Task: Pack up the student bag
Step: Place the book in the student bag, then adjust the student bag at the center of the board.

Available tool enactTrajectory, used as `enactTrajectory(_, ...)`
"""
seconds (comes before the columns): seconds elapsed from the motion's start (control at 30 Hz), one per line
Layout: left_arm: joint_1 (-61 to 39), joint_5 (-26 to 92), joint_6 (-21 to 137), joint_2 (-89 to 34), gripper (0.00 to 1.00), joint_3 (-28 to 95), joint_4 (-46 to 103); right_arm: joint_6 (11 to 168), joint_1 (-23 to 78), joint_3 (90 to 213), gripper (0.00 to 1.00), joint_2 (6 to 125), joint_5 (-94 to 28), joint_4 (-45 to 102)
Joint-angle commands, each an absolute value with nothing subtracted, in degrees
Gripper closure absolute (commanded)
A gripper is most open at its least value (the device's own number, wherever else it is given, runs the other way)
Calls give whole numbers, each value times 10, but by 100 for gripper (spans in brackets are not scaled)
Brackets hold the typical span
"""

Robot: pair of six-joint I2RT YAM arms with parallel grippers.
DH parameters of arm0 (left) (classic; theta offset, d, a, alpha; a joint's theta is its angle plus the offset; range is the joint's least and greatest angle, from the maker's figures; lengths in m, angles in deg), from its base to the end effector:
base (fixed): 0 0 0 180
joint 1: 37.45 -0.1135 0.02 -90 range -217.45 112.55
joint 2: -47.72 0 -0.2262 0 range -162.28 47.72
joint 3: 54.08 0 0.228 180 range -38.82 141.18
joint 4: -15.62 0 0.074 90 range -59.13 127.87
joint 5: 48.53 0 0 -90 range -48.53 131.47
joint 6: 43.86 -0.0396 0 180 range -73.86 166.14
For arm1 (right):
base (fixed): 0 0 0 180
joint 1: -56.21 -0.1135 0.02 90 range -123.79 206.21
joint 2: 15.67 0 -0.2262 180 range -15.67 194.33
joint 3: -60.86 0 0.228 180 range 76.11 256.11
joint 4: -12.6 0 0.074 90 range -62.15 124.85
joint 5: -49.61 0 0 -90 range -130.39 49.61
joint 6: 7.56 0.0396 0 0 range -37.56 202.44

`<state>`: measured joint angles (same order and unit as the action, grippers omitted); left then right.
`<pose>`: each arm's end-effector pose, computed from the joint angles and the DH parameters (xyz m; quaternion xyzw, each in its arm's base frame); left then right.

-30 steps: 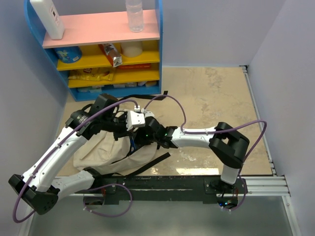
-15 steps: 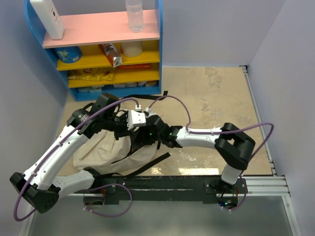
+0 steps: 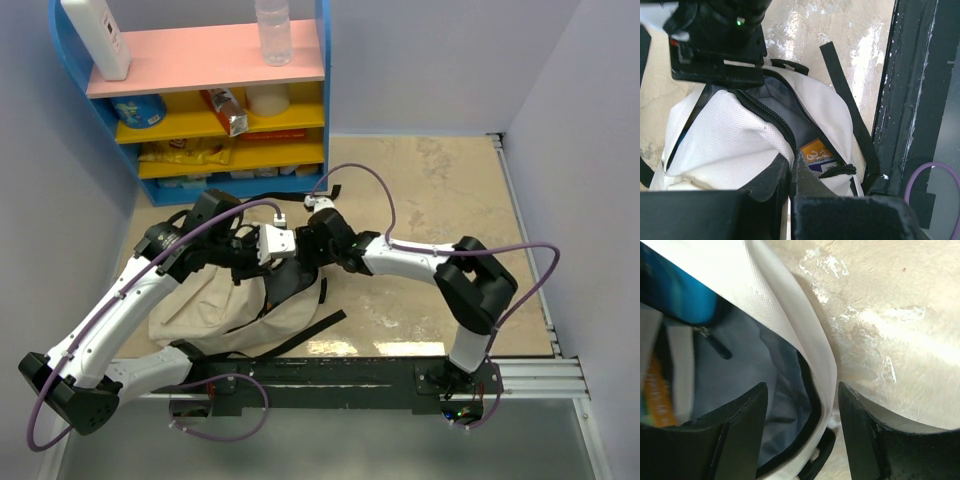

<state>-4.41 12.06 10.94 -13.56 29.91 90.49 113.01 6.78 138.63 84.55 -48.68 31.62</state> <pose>0.1472 -0.1189 0.3142 0.5814 0.7113 -0.2342 0.3181 0.2357 0.2665 0.1741 -0.1197 0.9018 0.2130 0.3563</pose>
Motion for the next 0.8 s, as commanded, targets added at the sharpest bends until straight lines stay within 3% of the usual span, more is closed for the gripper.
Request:
enactTrajectory(0.0, -41, 70, 102, -117, 100, 319, 873, 1016, 75, 1430, 38, 864, -472, 283)
enactTrajectory(0.23, -40, 69, 100, -115, 100, 314, 872, 969, 88, 1469, 40, 911, -414, 232)
enactTrajectory(0.33, -41, 69, 100, -115, 100, 315, 872, 979, 92, 1479, 46, 948, -386, 206)
enactTrajectory(0.53, -41, 68, 99, -113, 100, 314, 874, 1012, 109, 1480, 75, 986, -357, 170)
enactTrajectory(0.57, -41, 69, 98, -113, 100, 313, 873, 1019, 116, 1481, 86, 987, -369, 172)
enactTrajectory(0.63, -40, 70, 96, -113, 100, 312, 874, 1034, 124, 1476, 100, 980, -382, 184)
enactTrajectory(0.77, -40, 71, 92, -116, 100, 304, 869, 1081, 160, 1427, 100, 930, -450, 178)
